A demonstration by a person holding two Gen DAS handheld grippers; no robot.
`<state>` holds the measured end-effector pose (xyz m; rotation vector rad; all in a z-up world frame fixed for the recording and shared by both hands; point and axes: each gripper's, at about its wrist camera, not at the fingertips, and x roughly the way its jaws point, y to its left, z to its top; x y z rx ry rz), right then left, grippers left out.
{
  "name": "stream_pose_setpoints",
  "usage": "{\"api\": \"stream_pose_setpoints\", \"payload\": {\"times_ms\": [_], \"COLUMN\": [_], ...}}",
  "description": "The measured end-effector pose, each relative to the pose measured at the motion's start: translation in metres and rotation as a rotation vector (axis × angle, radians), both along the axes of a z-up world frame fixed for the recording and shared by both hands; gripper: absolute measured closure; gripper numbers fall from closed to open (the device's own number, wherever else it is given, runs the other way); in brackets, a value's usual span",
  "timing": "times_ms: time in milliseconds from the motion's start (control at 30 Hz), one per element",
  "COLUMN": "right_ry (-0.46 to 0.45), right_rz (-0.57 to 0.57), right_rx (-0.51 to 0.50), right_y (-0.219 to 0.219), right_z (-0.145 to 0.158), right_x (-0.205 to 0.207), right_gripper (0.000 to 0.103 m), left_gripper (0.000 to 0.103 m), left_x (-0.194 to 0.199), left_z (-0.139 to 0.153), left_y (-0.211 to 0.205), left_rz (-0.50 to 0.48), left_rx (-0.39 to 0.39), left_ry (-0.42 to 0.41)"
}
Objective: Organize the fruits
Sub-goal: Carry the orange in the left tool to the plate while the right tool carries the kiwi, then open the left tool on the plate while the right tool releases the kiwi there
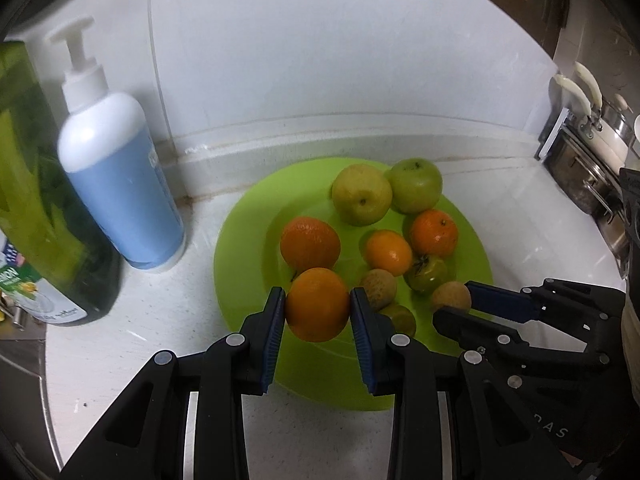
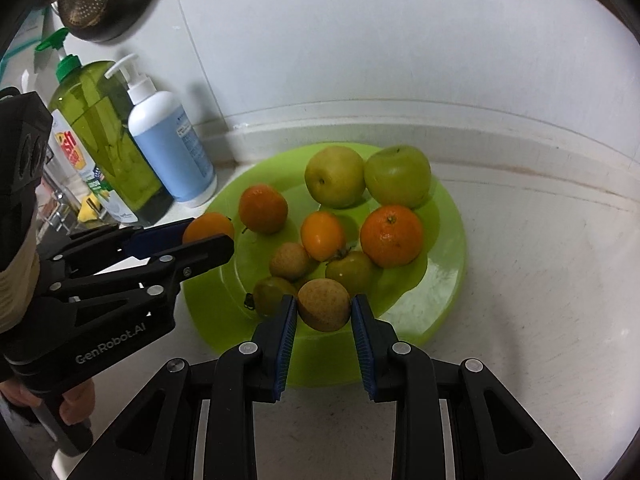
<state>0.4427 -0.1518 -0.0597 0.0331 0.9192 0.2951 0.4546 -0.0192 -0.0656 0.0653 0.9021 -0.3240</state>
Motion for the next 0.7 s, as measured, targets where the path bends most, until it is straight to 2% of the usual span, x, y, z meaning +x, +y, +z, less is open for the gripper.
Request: {"api": "stream_pose_setpoints", "payload": {"times_ms": [367,467,533,600,700], "right_ry": [0.028,0.031,0.027,0.022,0.007], "right_rz": [0.009,0.006,0.0,-0.004,-0.01], "right_rx": [-0.013,-0.002,0.018,0.024,0.029], "right_y": [0.005,0.005,0.001,0.0,-0.001], "right_z": [-0.013,-0.014,-0.012,-0.011,-0.006], "right_x": [0.009,0.01,0.009,0.008,0.003], "right_gripper": [0.073,0.073,0.073,0.068,0.068], "left_gripper": [0.07,0.068,0.062,0.062,0.062], "left_x": [0.005,0.004,0.003,-0.003,-0.015], "left_z": [-0.015,-0.013,-0.01,-0.007,0.001], "left_y": [-0.006,-0.005,-0.005,-0.005,-0.002], "left_rz": [-0.014,-0.009,-0.005,0.006,0.031], "left_rx": [0.017,0.008,0.007,0.025,0.034], "left_ry": [0.042,0.038,0.033,0.023,0.011]}}
